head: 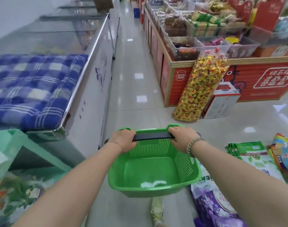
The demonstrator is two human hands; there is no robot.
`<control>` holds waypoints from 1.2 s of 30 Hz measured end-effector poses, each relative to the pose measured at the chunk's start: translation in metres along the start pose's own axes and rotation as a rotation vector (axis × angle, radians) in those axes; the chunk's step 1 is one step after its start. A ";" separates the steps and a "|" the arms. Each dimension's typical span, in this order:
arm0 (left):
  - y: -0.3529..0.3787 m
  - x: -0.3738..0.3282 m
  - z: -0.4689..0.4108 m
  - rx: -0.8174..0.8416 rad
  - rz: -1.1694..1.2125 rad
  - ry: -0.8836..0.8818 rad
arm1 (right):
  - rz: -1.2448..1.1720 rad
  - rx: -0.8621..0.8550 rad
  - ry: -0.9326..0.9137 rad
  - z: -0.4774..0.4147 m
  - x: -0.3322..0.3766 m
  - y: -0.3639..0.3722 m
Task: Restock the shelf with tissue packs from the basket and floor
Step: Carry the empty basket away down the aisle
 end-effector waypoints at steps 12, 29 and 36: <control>-0.061 0.075 -0.161 0.010 0.026 -0.072 | 0.003 0.008 -0.075 -0.192 -0.058 -0.044; -0.129 0.232 -0.383 0.031 0.066 -0.132 | 0.003 0.012 -0.037 -0.460 -0.101 -0.090; -0.149 0.295 -0.460 0.027 0.107 -0.109 | 0.015 -0.008 -0.060 -0.562 -0.107 -0.106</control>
Point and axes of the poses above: each hand's wrist, its own z-axis away from the middle knuckle, its own y-axis out of the palm, x = y × z, the point moved 8 cm from there along -z, towards the middle knuckle, and after that the axes turned 13 degrees about y, right-handed, at the moved point
